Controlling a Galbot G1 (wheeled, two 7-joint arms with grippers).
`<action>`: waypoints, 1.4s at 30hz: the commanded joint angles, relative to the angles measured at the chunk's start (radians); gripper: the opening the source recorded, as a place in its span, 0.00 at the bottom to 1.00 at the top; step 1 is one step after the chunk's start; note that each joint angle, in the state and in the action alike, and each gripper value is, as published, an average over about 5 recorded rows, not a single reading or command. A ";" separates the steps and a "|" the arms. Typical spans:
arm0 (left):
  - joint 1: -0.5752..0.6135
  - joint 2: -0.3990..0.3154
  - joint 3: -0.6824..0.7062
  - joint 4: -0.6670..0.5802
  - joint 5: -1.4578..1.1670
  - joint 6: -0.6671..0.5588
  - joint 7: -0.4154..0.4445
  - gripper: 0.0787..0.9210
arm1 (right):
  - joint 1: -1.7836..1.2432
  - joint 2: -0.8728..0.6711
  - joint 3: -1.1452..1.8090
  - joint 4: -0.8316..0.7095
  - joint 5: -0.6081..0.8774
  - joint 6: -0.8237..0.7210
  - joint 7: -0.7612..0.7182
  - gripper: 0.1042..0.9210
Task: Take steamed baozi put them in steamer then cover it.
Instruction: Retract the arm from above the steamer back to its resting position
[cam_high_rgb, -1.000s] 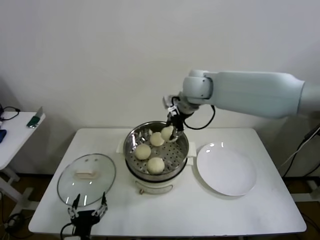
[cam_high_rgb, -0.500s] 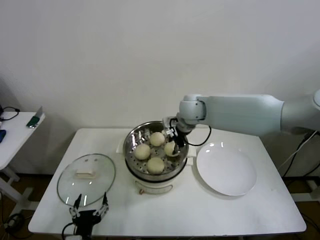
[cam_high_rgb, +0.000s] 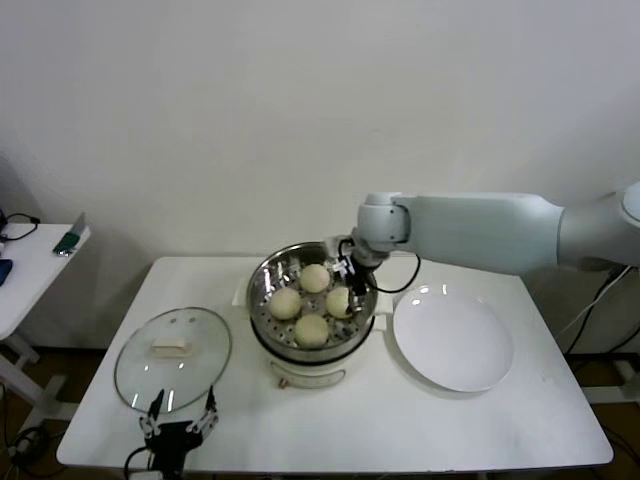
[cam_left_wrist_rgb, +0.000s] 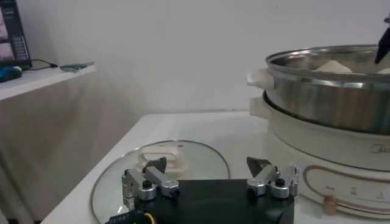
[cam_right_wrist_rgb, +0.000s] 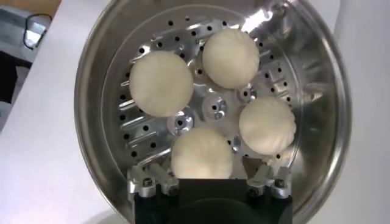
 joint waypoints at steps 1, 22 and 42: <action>0.003 0.001 0.000 -0.029 -0.016 0.030 -0.001 0.88 | 0.126 -0.097 0.049 -0.004 0.098 0.092 -0.090 0.87; -0.079 0.059 -0.011 -0.022 0.047 0.059 -0.026 0.88 | -1.161 -0.579 1.503 0.095 -0.003 0.278 0.661 0.88; -0.095 0.086 -0.027 0.042 0.186 -0.106 -0.078 0.88 | -2.129 -0.180 2.195 0.208 -0.068 0.773 0.606 0.88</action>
